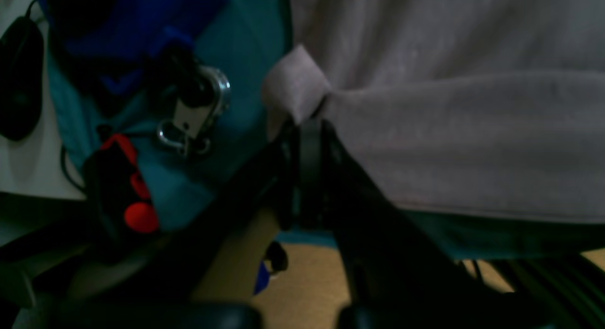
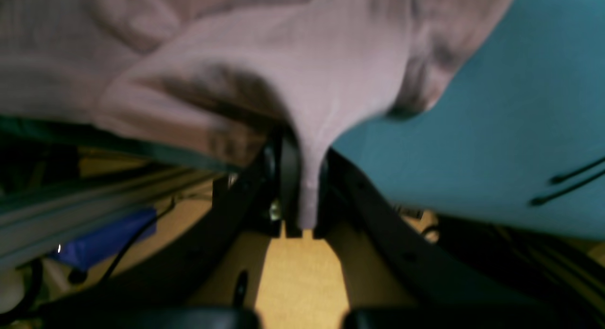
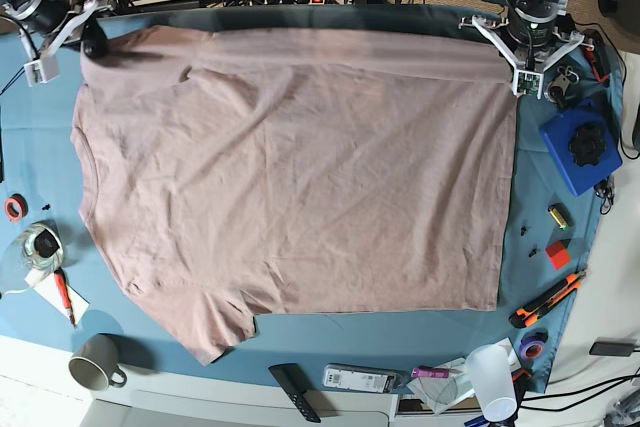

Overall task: Fold the T-shirt properly
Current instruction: 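Fold the held shirt edge over the body with both grippers, release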

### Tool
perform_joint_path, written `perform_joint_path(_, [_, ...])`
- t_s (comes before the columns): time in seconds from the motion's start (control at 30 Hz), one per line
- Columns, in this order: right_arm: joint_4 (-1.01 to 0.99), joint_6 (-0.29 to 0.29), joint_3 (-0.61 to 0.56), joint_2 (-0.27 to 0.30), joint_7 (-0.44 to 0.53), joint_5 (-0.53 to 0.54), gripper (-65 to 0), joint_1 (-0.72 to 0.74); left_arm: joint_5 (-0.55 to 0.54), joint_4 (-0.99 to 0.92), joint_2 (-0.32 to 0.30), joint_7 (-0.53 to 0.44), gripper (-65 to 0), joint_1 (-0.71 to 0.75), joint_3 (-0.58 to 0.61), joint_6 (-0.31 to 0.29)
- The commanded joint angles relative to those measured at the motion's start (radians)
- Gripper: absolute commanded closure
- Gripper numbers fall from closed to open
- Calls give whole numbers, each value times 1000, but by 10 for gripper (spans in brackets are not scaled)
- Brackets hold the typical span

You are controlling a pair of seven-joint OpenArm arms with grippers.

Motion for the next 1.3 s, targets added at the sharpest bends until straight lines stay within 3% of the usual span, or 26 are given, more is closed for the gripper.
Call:
perform_joint_path(0.0, [18, 3, 11, 21, 19, 12, 0, 3, -3, 19, -5, -19, 0, 1, -4, 3])
perform_joint_path(0.07, [17, 3, 11, 20, 22, -1, 0, 18, -20, 19, -5, -19, 0, -6, -4, 1])
perform_joint_path(0.17, [16, 3, 11, 20, 34, -31, 0, 48, -31, 18, -5, -24, 0, -11, -4, -47])
perform_joint_path(0.53, [-48, 2, -59, 41, 87, -146, 0, 174, -36, 6, -6, -41, 0, -71, -4, -45])
perform_joint_path(0.7, [-196, 2, -132, 67, 104, -148, 0, 262, -38, -28, -8, -87, 0, -95, -4, -53])
perform_joint_path(0.9, [-246, 3, -134, 68, 131, -161, 0, 373, -49, -34, -8, -123, 0, -145, -4, -60])
perform_joint_path(1.27, [-246, -9, -277, 67, 276, -429, 0, 453, -63, -270, -14, -146, 0, -324, -4, -97])
